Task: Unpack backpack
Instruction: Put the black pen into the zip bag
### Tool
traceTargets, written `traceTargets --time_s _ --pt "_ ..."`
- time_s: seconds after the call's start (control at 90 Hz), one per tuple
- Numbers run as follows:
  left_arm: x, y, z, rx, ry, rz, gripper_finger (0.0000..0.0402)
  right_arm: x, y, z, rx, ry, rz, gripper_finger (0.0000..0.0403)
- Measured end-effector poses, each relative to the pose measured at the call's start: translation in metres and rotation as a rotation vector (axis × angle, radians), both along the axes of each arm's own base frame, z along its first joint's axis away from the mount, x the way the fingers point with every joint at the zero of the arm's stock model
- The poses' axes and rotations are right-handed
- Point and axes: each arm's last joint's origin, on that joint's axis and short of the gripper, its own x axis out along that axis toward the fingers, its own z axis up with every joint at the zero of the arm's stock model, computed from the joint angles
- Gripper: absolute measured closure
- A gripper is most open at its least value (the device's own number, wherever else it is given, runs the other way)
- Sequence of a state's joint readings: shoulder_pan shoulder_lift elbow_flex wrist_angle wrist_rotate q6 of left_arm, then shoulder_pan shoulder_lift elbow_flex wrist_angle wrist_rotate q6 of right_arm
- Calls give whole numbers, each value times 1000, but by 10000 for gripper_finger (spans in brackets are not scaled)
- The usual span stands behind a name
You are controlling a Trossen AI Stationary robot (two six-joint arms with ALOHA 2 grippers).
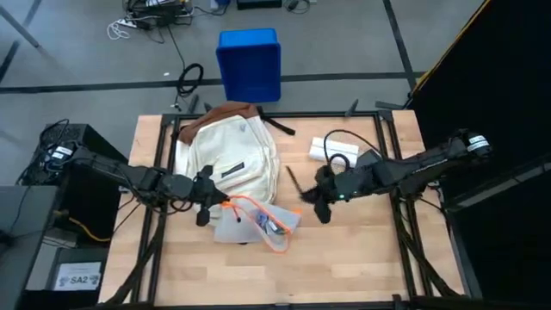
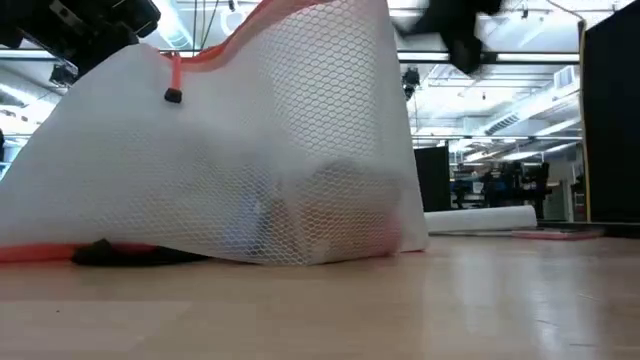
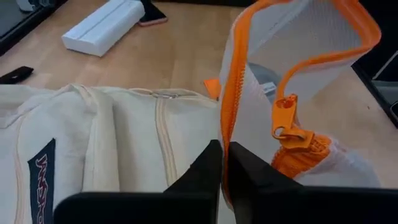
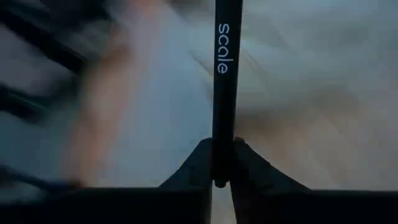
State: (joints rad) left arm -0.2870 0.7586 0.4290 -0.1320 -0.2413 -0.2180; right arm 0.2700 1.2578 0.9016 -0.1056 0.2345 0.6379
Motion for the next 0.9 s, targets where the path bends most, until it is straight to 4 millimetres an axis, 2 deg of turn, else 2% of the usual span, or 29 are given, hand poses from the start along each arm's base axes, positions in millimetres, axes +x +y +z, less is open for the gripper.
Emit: traceTargets --time_s 0.089,0.167,0.311,0.422,0.478,0.556,0.622,0.733,0.9 --pt "1 0 1 -4 -12 2 402 15 9 11 -24 -197 80 401" --pt "1 1 1 -4 -15 8 402 28 14 8 -19 -274 125 401" --pt "2 6 2 -25 -19 50 402 58 25 -17 0 -234 212 401" --pt "3 11 2 -27 -21 76 402 85 37 -8 -25 -231 302 401" --pt "3 12 2 -27 -19 82 402 96 42 -3 -51 -187 330 401" --pt "3 12 2 -27 -21 83 402 107 45 -2 -88 -25 329 401" --pt "3 12 2 -27 -22 83 402 108 44 -1 -127 137 277 401" --pt "3 12 2 -27 -21 82 402 107 40 3 -139 310 189 396" --pt "3 11 1 -32 -13 67 402 103 38 8 -62 341 151 369"
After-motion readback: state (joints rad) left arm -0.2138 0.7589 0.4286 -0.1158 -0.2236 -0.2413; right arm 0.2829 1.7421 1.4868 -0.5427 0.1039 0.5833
